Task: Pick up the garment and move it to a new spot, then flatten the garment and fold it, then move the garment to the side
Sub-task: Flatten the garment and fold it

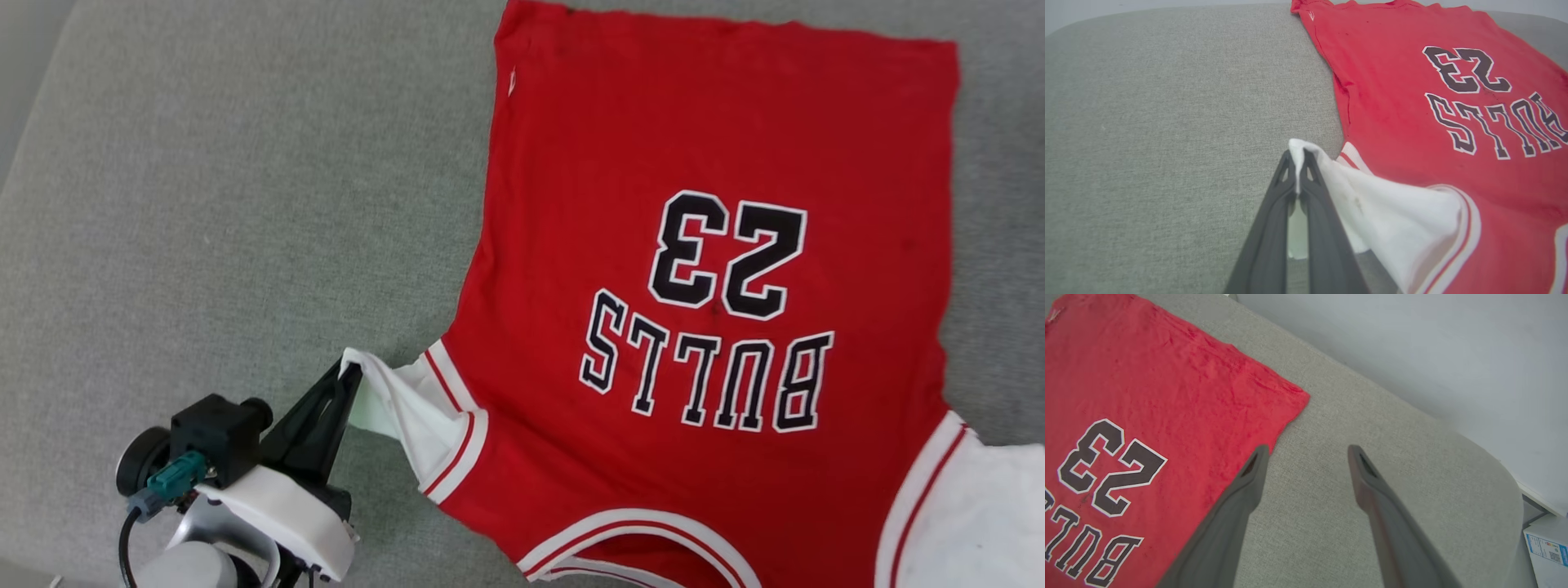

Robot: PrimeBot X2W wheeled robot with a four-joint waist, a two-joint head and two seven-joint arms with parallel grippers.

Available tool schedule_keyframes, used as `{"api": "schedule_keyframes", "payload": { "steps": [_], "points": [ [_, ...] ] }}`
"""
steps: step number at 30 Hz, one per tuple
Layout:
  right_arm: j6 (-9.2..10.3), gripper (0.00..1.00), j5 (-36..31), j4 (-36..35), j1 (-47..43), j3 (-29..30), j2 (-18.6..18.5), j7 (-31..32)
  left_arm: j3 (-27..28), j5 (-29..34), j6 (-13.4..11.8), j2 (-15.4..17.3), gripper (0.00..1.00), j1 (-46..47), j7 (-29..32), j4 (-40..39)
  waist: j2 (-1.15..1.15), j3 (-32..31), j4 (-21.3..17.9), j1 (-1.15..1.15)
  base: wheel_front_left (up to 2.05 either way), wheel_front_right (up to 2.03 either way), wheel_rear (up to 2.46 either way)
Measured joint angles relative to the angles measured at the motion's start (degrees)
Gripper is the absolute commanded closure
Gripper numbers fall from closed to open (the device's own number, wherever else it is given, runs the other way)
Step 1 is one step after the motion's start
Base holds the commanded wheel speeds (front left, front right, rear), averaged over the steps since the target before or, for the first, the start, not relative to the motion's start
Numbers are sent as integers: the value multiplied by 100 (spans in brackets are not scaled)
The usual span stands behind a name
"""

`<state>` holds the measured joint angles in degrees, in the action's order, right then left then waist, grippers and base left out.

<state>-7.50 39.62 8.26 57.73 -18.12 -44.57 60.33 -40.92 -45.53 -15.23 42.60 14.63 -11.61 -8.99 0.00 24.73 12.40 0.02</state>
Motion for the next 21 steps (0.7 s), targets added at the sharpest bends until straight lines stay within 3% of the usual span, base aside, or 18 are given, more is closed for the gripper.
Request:
{"api": "schedule_keyframes", "payload": {
  "steps": [3, 8, 15, 20, 21],
  "points": [
    [0, 0, -160, 433, 510, -170, 157, 603, 3, 83, -40, -35, 100, 108, -21, -91, 0, 285, 116, 0, 0, 0, 0],
    [0, 0, -570, 1037, 1059, -246, 415, 1068, -14, 226, -51, -152, 100, 263, -75, -267, 0, 748, 280, 0, 0, 0, 0],
    [0, 0, -836, 1519, 1245, -320, 724, 1156, -78, 390, -49, -257, 100, 463, -94, -400, 0, 1312, 477, 0, 0, 0, 0],
    [1, 0, -829, 1589, 1154, -360, 632, 1069, -159, 447, -48, -343, 100, 520, -85, -364, 0, 1489, 557, -1, 0, 0, 0],
    [1, 80, -814, 1605, 1143, -365, 621, 1038, -172, 455, -46, -354, 100, 556, -69, -348, 0, 1474, 561, -1, 0, 0, 0]
  ]
}}
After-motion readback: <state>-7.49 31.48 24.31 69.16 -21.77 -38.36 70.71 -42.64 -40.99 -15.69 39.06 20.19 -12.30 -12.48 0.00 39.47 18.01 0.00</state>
